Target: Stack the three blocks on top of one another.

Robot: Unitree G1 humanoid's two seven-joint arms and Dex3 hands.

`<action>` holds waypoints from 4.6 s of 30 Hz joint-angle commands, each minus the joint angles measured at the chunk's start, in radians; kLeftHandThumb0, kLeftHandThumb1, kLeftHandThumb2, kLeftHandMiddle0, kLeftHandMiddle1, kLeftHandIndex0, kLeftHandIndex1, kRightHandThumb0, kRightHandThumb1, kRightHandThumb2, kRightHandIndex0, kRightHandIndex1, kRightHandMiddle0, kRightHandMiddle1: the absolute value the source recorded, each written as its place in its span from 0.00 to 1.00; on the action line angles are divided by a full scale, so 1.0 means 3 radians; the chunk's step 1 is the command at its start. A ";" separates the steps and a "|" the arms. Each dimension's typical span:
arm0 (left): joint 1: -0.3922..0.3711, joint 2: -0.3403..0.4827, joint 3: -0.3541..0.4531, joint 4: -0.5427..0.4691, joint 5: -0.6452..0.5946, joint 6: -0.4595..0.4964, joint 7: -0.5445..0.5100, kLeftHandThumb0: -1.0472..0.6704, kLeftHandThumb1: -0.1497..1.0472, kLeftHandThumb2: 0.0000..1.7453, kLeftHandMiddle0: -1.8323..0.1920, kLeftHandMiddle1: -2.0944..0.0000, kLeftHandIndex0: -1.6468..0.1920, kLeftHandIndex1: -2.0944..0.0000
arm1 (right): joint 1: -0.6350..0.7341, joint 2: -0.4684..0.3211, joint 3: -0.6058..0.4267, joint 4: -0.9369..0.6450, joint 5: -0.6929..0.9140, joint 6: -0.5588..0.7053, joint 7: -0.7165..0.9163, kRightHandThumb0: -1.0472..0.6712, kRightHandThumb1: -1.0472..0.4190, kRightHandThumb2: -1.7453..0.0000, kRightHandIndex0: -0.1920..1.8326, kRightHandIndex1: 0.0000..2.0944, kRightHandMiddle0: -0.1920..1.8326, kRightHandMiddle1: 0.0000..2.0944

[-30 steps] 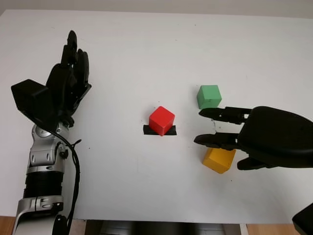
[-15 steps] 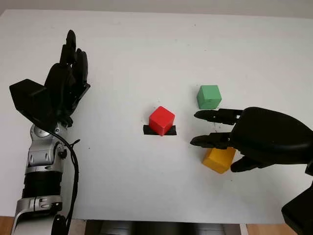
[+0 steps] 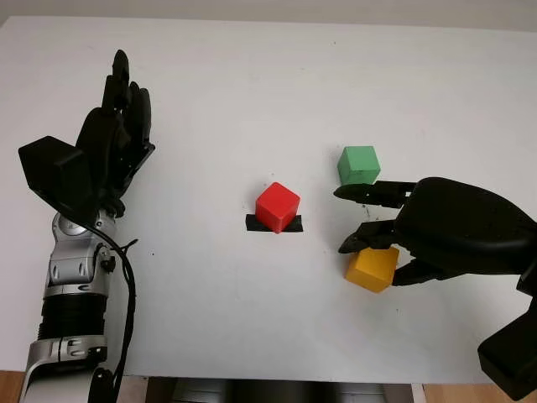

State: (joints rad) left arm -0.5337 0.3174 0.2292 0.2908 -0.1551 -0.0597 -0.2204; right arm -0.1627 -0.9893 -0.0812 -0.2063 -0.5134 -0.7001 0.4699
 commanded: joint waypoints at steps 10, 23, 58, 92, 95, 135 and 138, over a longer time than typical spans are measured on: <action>0.0021 0.0008 -0.0008 -0.0003 0.0032 -0.0044 0.0026 0.16 1.00 0.35 1.00 1.00 1.00 1.00 | -0.0231 -0.0035 -0.0062 0.0034 -0.0095 0.0040 -0.0070 0.38 0.14 0.97 0.31 0.04 0.41 0.48; 0.0045 0.0015 -0.0027 0.0018 0.0056 -0.0044 0.0039 0.16 1.00 0.35 1.00 1.00 1.00 1.00 | -0.0636 0.0196 0.0004 -0.0195 0.0889 0.1287 0.0448 0.41 0.11 0.97 0.31 0.03 0.38 0.58; -0.0023 -0.0004 -0.0102 0.0120 0.0077 0.0018 0.0069 0.15 1.00 0.34 1.00 0.99 1.00 1.00 | -0.2552 0.1213 0.0944 0.0863 0.1323 0.3159 0.1226 0.37 0.11 0.97 0.29 0.02 0.30 0.74; 0.0063 -0.0087 -0.0128 -0.0038 0.0117 0.0064 0.0190 0.14 1.00 0.31 1.00 0.98 1.00 1.00 | -0.2502 0.1344 0.1189 0.0987 0.1025 0.2987 0.1369 0.35 0.10 0.97 0.27 0.02 0.29 0.76; 0.0068 -0.0096 -0.0134 -0.0053 0.0120 0.0069 0.0186 0.14 1.00 0.31 1.00 0.98 1.00 1.00 | -0.2489 0.1357 0.1198 0.1033 0.1002 0.2876 0.1347 0.34 0.10 0.97 0.27 0.02 0.30 0.75; 0.0135 -0.0099 -0.0128 -0.0129 0.0084 0.0116 0.0160 0.14 1.00 0.31 1.00 0.99 1.00 1.00 | -0.2433 0.1439 0.1231 0.1231 0.0882 0.2686 0.1291 0.32 0.09 0.97 0.26 0.02 0.25 0.71; 0.0144 -0.0113 -0.0138 -0.0135 0.0093 0.0112 0.0170 0.14 1.00 0.32 1.00 0.99 1.00 1.00 | -0.2417 0.1436 0.1236 0.1225 0.0866 0.2694 0.1254 0.27 0.09 0.97 0.25 0.01 0.17 0.63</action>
State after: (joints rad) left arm -0.5054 0.2850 0.1922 0.2666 -0.1316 -0.0268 -0.1722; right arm -0.8999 -0.5635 0.2980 0.1622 -0.2556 0.1156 0.8531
